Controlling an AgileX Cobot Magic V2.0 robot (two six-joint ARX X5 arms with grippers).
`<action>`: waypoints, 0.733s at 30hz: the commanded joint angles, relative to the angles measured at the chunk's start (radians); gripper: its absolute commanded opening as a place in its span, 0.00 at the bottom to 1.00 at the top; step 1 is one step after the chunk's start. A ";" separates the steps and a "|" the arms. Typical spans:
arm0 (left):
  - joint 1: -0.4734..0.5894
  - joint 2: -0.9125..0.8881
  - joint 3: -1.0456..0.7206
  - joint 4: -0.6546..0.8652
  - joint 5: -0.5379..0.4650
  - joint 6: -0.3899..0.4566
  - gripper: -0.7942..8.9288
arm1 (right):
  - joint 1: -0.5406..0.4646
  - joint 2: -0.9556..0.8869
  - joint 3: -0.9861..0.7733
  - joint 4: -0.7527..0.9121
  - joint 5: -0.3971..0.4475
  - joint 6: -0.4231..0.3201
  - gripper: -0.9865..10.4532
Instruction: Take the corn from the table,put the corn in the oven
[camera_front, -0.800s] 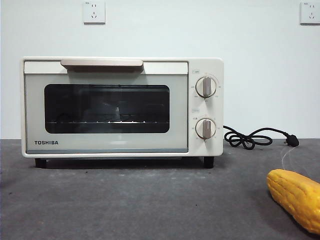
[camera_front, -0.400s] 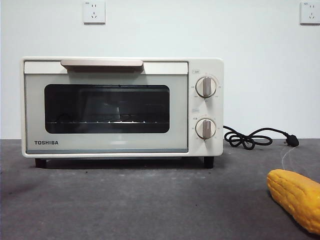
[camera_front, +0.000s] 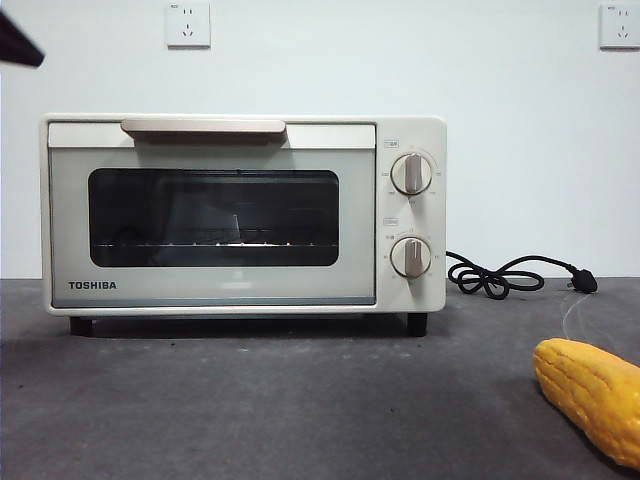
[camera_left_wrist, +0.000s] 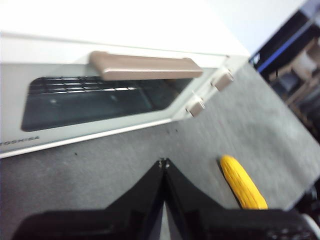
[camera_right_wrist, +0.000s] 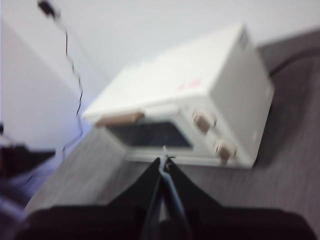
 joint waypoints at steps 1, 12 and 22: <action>-0.035 0.058 0.094 -0.081 0.003 0.109 0.08 | 0.023 0.078 0.060 -0.141 -0.024 -0.119 0.09; -0.196 0.184 0.243 -0.121 0.000 0.120 0.08 | 0.288 0.333 0.204 -0.430 0.267 -0.229 0.38; -0.288 0.216 0.243 -0.122 -0.010 0.120 0.08 | 0.584 0.530 0.224 -0.446 0.649 -0.106 0.59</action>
